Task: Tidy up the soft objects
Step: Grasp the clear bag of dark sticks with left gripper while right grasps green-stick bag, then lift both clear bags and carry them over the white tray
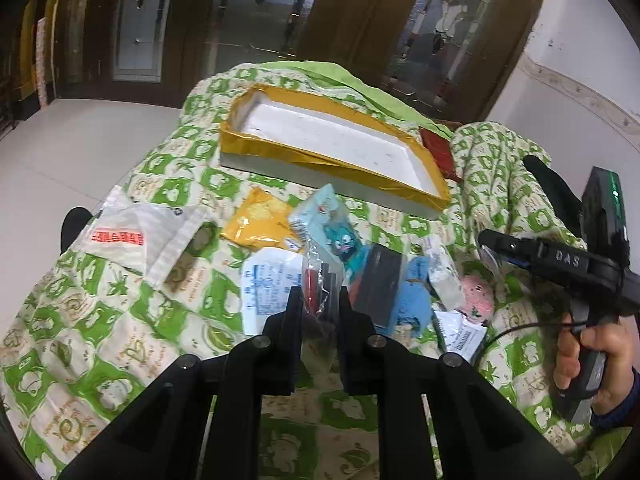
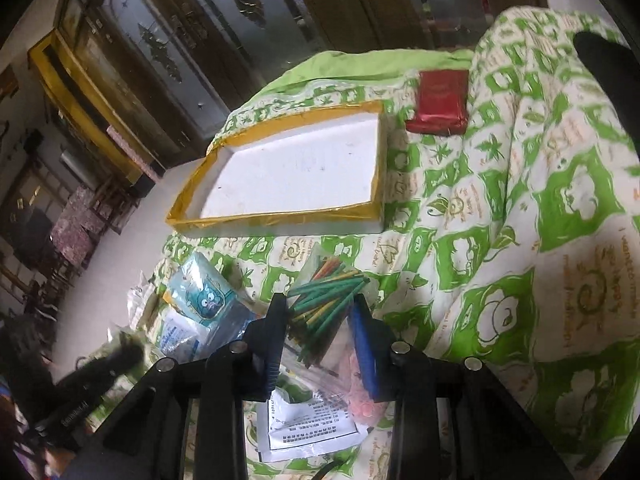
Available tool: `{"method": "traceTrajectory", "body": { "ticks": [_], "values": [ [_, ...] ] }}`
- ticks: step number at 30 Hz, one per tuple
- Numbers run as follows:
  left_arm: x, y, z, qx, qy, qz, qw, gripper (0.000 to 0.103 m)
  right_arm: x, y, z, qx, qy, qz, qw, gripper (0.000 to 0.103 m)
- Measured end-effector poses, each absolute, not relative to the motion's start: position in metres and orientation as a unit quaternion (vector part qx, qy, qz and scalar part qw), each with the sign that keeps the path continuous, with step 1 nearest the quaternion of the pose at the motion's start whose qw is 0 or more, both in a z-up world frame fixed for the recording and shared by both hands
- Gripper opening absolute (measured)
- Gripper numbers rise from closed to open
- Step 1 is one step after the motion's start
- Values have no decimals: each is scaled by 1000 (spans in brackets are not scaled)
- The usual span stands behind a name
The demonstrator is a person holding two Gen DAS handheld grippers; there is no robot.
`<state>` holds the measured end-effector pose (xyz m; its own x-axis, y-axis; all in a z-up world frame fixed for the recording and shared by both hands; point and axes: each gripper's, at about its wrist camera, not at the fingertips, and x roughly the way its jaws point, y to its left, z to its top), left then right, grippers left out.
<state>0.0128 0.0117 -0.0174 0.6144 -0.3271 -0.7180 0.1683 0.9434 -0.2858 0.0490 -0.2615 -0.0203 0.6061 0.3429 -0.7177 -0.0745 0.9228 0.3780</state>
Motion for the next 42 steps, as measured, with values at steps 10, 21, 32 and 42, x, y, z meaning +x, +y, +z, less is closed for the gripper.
{"method": "traceTrajectory", "body": {
  "ticks": [10,21,32,42],
  "values": [
    [13,2,-23,-73,430,-133,890,14,39,-238,-20,101,426,133,889,34],
    [14,4,-25,-71,432,-128,890,14,38,-236,-19,97,428,135,888,34],
    [15,5,-24,-73,432,-128,890,14,37,-234,-16,93,426,139,889,34],
    [22,4,-15,-85,431,-134,888,14,41,-230,-10,90,425,147,889,34]
  ]
}}
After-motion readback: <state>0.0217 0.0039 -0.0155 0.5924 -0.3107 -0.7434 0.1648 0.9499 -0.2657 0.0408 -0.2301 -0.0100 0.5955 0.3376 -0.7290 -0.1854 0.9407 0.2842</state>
